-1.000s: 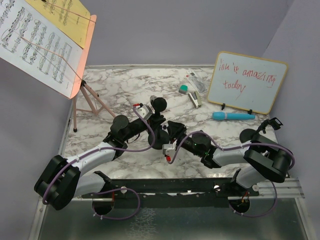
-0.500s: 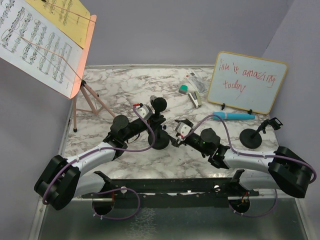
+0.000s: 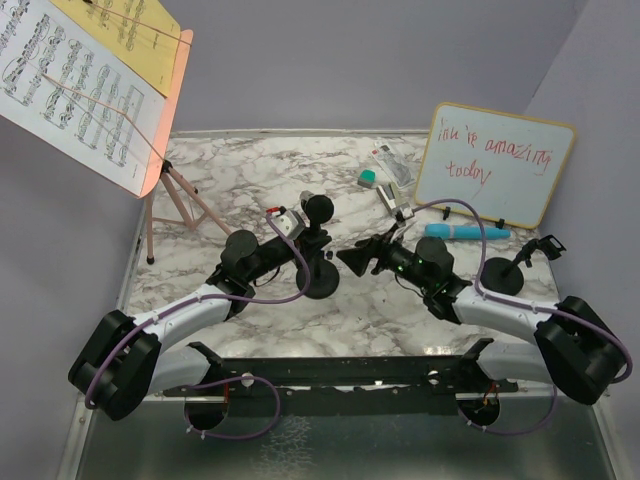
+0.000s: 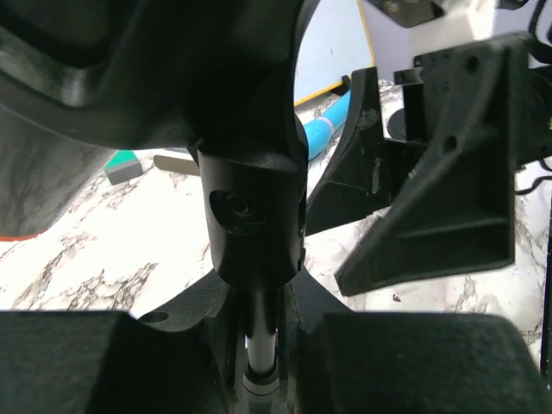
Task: Pack up the instrument practice props
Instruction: Unscrew the knob on the microphone stand.
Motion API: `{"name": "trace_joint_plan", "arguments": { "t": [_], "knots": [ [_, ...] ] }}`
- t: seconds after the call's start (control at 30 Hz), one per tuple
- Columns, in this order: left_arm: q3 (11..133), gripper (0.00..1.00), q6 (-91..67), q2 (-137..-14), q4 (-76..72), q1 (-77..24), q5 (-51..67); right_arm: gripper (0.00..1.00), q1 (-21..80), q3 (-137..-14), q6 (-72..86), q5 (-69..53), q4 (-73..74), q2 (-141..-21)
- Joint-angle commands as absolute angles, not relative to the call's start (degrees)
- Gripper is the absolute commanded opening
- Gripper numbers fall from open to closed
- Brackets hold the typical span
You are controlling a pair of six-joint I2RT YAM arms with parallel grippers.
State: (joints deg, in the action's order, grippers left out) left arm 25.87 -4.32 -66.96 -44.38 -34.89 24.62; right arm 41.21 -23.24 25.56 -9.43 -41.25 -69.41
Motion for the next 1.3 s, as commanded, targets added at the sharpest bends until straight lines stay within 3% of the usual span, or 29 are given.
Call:
{"name": "trace_joint_plan", "arguments": {
  "t": [0.0,0.23,0.6,0.77,1.0,1.27],
  "knots": [
    [26.5,0.0,-5.8,-66.2,-45.3,-35.1,26.0,0.78,38.2,-25.8,45.4,-17.4,-44.4,-73.2],
    [26.5,0.0,-5.9,-65.9,-45.3,-35.1,26.2,0.71,35.1,-28.6,56.4,-26.7,-49.5,-82.6],
    [26.4,0.0,-5.8,-65.9,-45.3,-35.1,26.1,0.45,33.9,-28.9,68.6,-37.6,-69.0,-95.2],
    [26.3,0.0,-5.5,-65.9,-45.3,-35.1,25.8,0.52,33.4,-29.4,60.9,-36.6,-62.2,-90.7],
    [26.1,0.0,-5.3,-66.2,-45.3,-35.1,25.4,0.65,33.3,-34.9,36.8,-28.4,-32.4,-76.3],
    [26.3,0.0,-5.2,-66.8,-45.3,-35.1,25.6,0.67,35.9,-36.7,22.3,-24.8,-31.5,-69.2]
  ]
}}
